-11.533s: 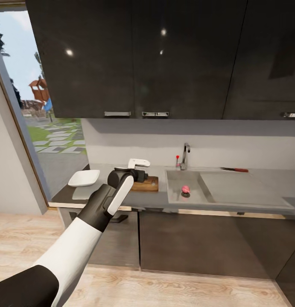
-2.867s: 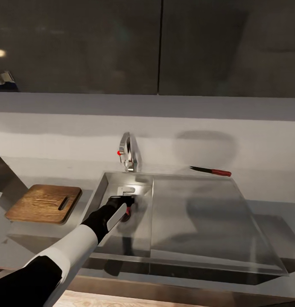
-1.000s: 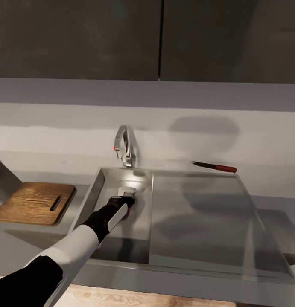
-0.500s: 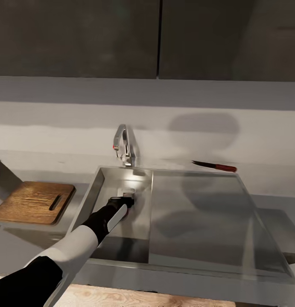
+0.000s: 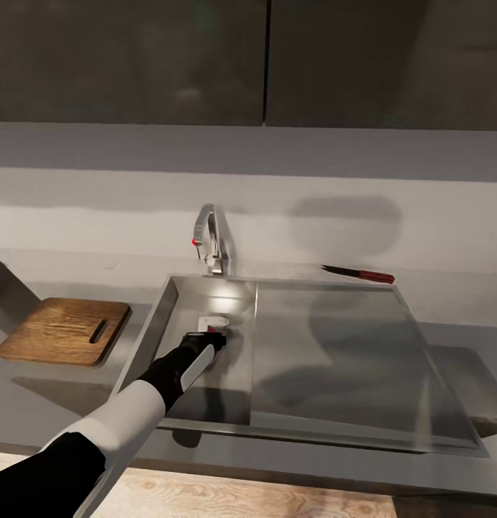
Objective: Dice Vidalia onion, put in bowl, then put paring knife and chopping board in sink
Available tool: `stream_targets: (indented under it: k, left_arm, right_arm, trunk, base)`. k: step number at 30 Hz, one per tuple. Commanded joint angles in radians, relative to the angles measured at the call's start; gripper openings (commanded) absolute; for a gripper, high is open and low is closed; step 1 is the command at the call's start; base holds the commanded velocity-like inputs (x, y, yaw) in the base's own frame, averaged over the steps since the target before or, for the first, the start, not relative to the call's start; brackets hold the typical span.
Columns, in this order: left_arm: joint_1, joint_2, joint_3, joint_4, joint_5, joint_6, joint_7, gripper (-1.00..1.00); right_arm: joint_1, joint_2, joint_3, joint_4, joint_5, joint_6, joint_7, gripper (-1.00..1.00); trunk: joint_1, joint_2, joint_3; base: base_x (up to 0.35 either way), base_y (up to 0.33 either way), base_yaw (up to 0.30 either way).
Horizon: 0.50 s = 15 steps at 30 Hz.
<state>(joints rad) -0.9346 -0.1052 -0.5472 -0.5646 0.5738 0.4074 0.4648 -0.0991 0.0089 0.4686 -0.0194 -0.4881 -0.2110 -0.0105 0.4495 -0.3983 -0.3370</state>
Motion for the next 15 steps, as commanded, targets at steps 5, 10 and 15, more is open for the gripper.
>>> stream_targets:
  k: [5,10,15]
  left_arm:
    - [-0.001,0.001,-0.007,-0.002,0.01,0.002,0.009,1.0]
    - [-0.001,0.001,-0.007,-0.002,0.01,0.002,0.009,1.0]
    - [-0.001,0.002,-0.007,-0.003,0.009,0.002,0.01,1.0]
  right_arm:
    - [-0.001,0.0,0.009,0.001,-0.009,-0.003,-0.001,1.0]
    - [-0.001,0.0,0.009,0.001,-0.009,-0.003,-0.001,1.0]
    - [-0.001,0.0,0.008,0.001,-0.009,-0.003,-0.001,1.0]
  trunk:
    - [0.001,-0.002,-0.002]
    - [0.001,-0.002,-0.002]
    - [0.001,-0.002,-0.002]
  base:
    - [-0.002,0.0,0.0]
    - [0.0,0.0,0.0]
    - [0.001,0.0,0.0]
